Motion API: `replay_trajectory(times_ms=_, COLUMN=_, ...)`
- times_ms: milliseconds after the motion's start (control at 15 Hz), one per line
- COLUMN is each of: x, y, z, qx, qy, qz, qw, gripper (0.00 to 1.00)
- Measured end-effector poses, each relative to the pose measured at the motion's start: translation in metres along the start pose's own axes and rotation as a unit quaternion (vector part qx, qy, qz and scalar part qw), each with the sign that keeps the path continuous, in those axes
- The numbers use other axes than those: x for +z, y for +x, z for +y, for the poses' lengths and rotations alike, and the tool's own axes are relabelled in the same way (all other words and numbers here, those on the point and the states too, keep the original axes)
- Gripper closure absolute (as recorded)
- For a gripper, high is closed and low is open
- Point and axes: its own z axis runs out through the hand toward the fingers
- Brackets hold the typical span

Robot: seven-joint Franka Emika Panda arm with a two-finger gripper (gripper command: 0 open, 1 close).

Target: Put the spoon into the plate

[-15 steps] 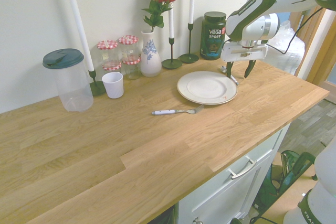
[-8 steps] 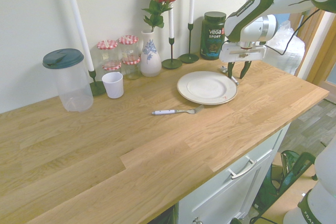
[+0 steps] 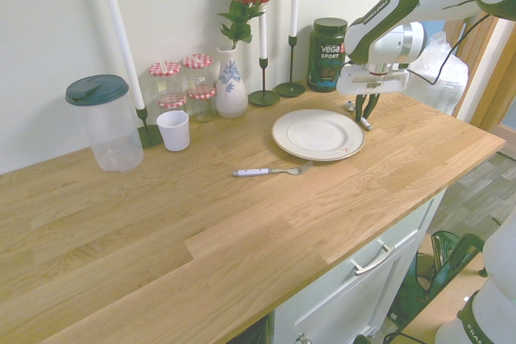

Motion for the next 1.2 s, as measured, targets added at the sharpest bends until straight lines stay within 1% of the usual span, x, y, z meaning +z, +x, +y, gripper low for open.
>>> replay_trajectory(times_ms=267, x=-0.01, y=0.012, z=0.004, qx=0.003, qy=0.001, qz=0.003, qw=1.0, gripper=1.0)
replay_trajectory(times_ms=467, x=-0.056, y=0.023, z=-0.002, qx=-0.007, qy=0.018, qz=0.014, qw=1.0, gripper=1.0)
replay_trajectory(times_ms=667, x=-0.117, y=-0.005, z=-0.016, qx=-0.041, qy=0.041, qz=0.025, qw=0.998, gripper=1.0)
replay_trajectory(times_ms=800, x=-0.137, y=-0.046, z=-0.028, qx=-0.078, qy=0.046, qz=0.023, qw=0.996, gripper=1.0)
replay_trajectory(times_ms=933, x=-0.133, y=-0.093, z=-0.038, qx=-0.118, qy=0.039, qz=0.022, qw=0.992, gripper=1.0)
replay_trajectory(times_ms=1067, x=-0.108, y=-0.134, z=-0.043, qx=-0.15, qy=0.036, qz=0.023, qw=0.988, gripper=1.0)
replay_trajectory(times_ms=1200, x=-0.083, y=-0.159, z=-0.042, qx=-0.171, qy=0.029, qz=0.026, qw=0.984, gripper=1.0)
